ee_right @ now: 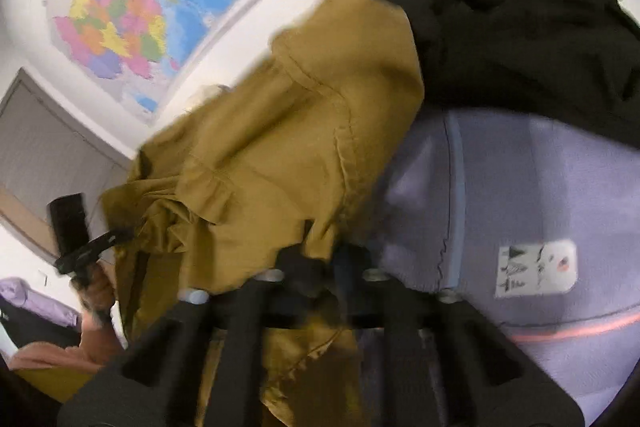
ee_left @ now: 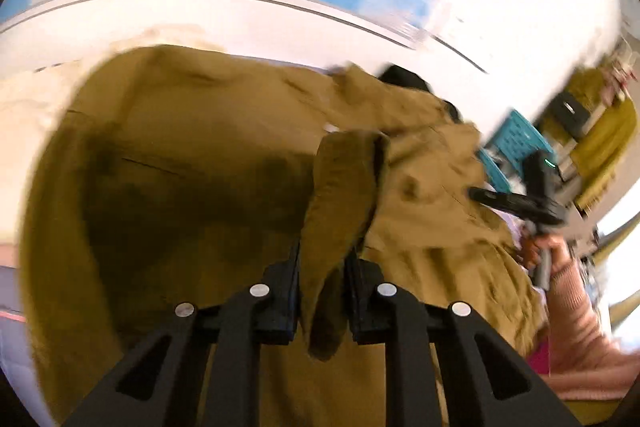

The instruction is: Fold large clothes

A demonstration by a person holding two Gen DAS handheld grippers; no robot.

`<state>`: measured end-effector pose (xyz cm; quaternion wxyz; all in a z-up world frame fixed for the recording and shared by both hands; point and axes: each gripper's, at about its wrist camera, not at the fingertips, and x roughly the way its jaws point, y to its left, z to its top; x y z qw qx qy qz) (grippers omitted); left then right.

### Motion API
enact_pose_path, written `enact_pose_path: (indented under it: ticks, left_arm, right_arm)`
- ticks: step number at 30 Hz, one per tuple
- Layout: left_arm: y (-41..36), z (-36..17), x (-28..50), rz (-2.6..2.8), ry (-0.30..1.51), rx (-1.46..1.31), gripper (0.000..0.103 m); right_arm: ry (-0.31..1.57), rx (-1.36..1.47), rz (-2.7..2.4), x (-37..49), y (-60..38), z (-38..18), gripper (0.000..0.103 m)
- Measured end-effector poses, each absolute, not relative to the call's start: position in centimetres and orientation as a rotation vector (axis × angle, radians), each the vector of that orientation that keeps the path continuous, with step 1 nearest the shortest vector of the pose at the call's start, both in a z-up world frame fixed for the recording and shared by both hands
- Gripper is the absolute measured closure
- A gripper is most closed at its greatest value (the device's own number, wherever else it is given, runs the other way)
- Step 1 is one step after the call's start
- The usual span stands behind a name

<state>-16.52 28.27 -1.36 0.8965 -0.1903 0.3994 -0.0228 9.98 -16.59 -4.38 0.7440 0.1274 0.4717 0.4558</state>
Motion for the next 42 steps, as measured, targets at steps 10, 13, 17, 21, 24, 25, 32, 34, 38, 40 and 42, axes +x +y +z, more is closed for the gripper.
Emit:
enact_pose_path:
  ticks: [10,13,17,21,24,25,32,34,38,40,42]
  left_arm:
    - [30.2,-4.8,-14.1,-0.003,0.936,-0.409,0.06]
    - [29.7,-4.4,-14.3,-0.02,0.921,-0.366,0.044]
    - [29.5,-4.6,-14.2,-0.019,0.933,-0.327,0.041]
    - [28.3,-4.3,-13.4,-0.056,0.905,-0.319,0.036]
    - [28.0,-2.8,-14.6,-0.12,0.838,-0.324,0.029]
    - [27.8,-2.3,-15.0,-0.137,0.817,-0.318,0.024]
    - [26.8,-3.5,-14.1,-0.071,0.934,-0.211,0.029]
    - [27.0,-4.6,-13.0,-0.063,0.978,-0.222,0.05]
    - [27.9,-5.3,-12.1,-0.036,0.981,-0.24,0.095]
    - [28.8,-4.6,-12.5,-0.056,0.953,-0.294,0.097]
    - [29.4,-3.7,-12.9,-0.046,0.912,-0.307,0.098]
  right_arm:
    - [1.071,0.256,0.774,11.5,-21.0,-4.4,0.074]
    - [1.005,0.21,0.726,10.4,-21.0,-3.0,0.054]
    - [0.842,0.099,0.734,7.6,-19.8,1.5,0.052]
    - [0.793,-0.015,0.881,5.3,-14.6,3.5,0.049]
    - [0.812,-0.102,0.966,4.6,-10.9,2.9,0.048]
    - [0.825,-0.13,0.985,4.6,-9.5,2.5,0.048]
    - [0.748,-0.322,0.979,4.5,-3.0,2.4,0.049]
    - [0.742,-0.39,0.991,4.4,-1.6,2.0,0.048]
    - [0.808,-0.555,0.963,5.6,0.8,-0.9,0.05]
    - [0.815,-0.647,0.943,6.0,1.3,-2.1,0.055]
    - [0.811,-0.695,0.934,6.1,1.3,-2.4,0.085]
